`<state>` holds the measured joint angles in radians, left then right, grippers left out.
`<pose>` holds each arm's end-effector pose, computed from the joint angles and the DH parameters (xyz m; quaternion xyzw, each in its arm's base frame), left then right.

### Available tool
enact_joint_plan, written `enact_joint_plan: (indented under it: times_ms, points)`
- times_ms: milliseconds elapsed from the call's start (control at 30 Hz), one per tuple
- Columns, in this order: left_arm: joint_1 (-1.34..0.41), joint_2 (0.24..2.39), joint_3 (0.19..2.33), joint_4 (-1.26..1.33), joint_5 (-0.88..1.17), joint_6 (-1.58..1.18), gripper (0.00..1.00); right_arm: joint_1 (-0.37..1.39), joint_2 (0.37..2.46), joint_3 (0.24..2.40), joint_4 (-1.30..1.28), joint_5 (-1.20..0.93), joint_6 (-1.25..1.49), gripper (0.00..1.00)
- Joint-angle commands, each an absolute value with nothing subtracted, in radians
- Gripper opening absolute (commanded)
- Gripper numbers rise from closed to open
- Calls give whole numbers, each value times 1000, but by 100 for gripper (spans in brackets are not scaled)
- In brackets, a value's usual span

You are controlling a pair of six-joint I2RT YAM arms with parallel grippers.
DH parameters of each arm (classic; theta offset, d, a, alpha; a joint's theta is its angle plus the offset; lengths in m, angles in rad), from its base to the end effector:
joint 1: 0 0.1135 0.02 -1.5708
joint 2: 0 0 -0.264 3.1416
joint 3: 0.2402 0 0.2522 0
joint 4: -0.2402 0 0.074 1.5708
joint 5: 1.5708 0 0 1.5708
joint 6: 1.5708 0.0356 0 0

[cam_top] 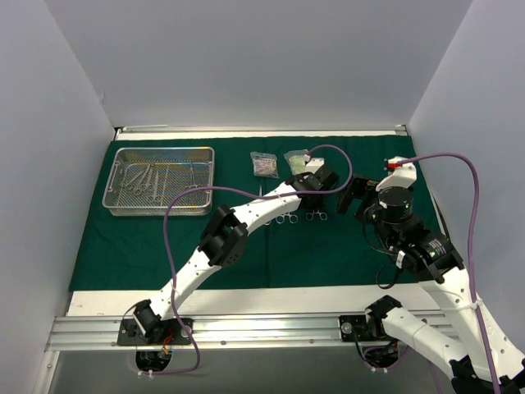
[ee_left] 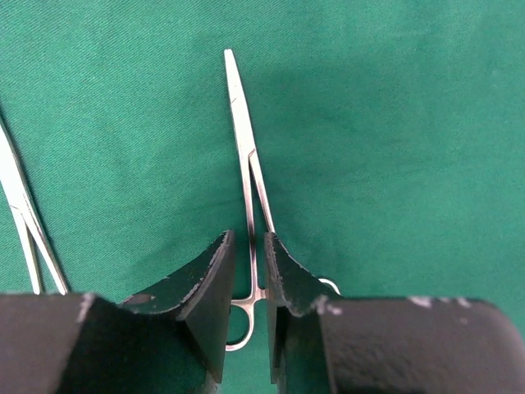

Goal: Open and lay out the surgical kit
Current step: Place the medical item in the surgical kit, then pick up the medical item from the container.

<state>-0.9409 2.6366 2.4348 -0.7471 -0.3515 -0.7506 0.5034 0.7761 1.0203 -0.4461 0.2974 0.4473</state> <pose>0.3431 -0.4499 0.1636 0.0358 0.9382 -0.1151 0.3244 0.1457 0.0683 0.3942 0.0721 0.7685 0.1841 0.6085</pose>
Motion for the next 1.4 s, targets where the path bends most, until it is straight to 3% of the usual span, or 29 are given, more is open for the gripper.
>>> enact_joint_plan:
  times_ms: [0, 500, 700, 900, 1100, 1367]
  points:
    - [-945, 2576, 2428, -749, -364, -730, 30, 499, 765, 1014, -431, 290, 439, 98]
    - [-881, 2269, 2338, -830, -453, -542, 38, 497, 773, 1066, -379, 268, 403, 98]
    - [-714, 2085, 2154, -839, -370, -386, 40, 497, 828, 1062, -334, 239, 385, 98]
    - [-436, 1869, 1867, -723, -258, -174, 40, 497, 902, 1045, -264, 183, 377, 98]
    - [-220, 1911, 1802, -698, -129, -150, 38, 500, 983, 1037, -198, 155, 382, 98]
    - [-120, 2091, 1857, -678, -58, -172, 31, 502, 1068, 1046, -160, 138, 394, 97]
